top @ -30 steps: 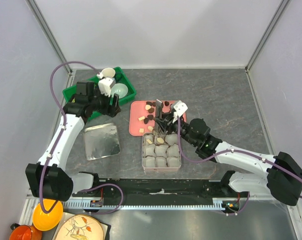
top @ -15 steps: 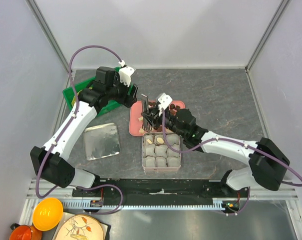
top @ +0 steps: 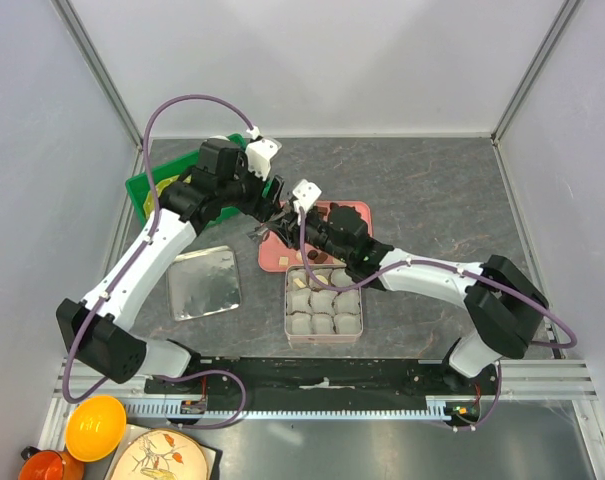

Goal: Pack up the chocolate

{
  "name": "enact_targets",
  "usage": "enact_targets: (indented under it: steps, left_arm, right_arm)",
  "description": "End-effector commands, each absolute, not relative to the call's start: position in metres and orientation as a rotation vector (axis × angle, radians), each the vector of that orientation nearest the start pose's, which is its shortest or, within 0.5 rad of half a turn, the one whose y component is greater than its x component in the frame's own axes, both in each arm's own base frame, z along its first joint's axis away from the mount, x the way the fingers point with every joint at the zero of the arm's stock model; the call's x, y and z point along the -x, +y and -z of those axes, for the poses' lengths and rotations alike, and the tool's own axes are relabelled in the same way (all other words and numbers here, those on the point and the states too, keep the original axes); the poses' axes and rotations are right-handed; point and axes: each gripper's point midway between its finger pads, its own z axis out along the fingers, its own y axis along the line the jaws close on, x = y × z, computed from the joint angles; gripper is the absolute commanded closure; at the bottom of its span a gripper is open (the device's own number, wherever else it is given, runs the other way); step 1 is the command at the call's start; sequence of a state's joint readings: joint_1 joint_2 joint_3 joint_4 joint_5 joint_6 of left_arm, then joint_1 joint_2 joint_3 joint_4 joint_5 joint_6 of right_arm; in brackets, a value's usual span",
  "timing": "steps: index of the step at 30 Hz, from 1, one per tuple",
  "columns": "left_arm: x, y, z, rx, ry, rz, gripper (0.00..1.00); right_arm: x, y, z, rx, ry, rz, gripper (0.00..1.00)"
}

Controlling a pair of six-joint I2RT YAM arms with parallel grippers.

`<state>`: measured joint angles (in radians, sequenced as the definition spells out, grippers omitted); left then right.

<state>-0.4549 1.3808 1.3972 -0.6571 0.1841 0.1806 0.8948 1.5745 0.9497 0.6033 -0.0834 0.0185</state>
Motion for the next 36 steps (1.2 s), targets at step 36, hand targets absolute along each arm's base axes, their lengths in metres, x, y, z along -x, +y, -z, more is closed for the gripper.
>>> enact_targets:
  steps: [36]
  left_arm:
    - [-0.327, -0.172, -0.266, -0.750, 2.063, 0.181, 0.01]
  right_arm:
    - [-0.330, 0.403, -0.282, 0.682, 1.384, -0.702, 0.76]
